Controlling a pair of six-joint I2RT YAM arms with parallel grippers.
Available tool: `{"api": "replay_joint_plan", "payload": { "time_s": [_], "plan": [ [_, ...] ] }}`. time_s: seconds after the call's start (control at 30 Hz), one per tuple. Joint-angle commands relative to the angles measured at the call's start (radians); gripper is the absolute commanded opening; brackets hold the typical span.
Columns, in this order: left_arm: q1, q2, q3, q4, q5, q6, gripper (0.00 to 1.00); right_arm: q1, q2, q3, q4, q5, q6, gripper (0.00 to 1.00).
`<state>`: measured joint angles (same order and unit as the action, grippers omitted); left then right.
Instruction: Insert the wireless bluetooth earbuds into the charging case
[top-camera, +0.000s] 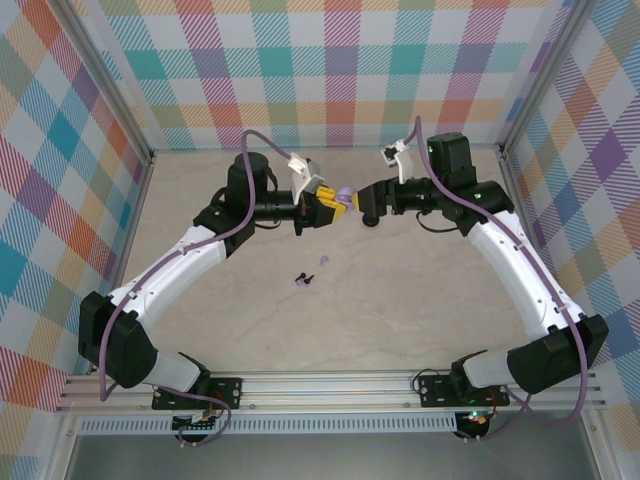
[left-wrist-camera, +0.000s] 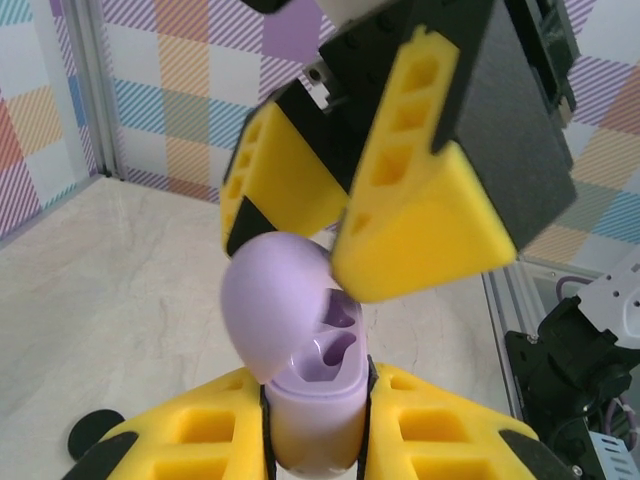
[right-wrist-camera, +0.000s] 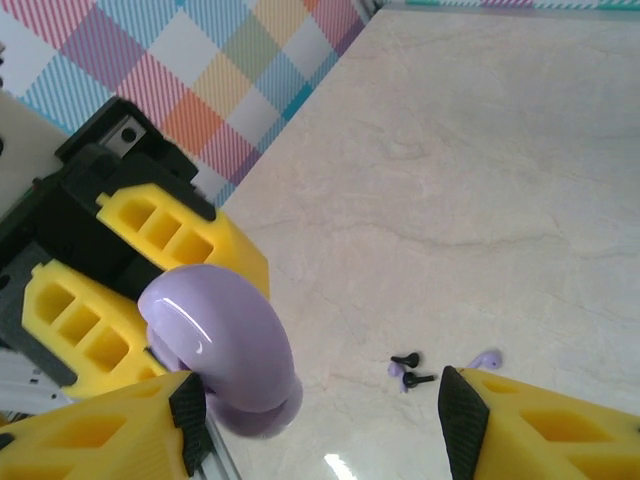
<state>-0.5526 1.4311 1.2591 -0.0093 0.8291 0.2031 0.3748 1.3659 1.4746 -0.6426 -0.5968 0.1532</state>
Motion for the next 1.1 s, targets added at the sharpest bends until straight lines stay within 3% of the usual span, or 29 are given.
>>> {"api": "replay_joint_plan", "payload": {
  "time_s": [0.0,0.37,0.6,0.8,0.93,1.07],
  "plan": [
    [-0.035,-0.027,0.014,-0.009,0.058,0.044,0.15,0.003,-0.007,0.030,0.026,0.052,0.016,0.65],
    [-0.035,-0.030,0.003,-0.013,-0.005,0.039,0.15,0.003,-0.036,0.030,0.026,0.076,0.024,0.69],
    [-0.014,-0.073,-0.075,0.066,-0.018,-0.047,0.14,-0.006,-0.081,-0.016,0.010,0.271,0.057,0.72],
    [-0.009,-0.154,-0.149,0.069,0.004,-0.065,0.14,-0.045,-0.038,-0.053,-0.062,0.340,0.092,0.72],
    [-0.009,-0.211,-0.192,0.064,0.028,-0.086,0.14,-0.047,0.015,-0.092,-0.072,0.319,0.105,0.72],
    [-0.009,-0.272,-0.249,0.083,0.044,-0.117,0.14,-0.044,0.091,-0.157,-0.019,0.221,0.155,0.70]
  ]
}}
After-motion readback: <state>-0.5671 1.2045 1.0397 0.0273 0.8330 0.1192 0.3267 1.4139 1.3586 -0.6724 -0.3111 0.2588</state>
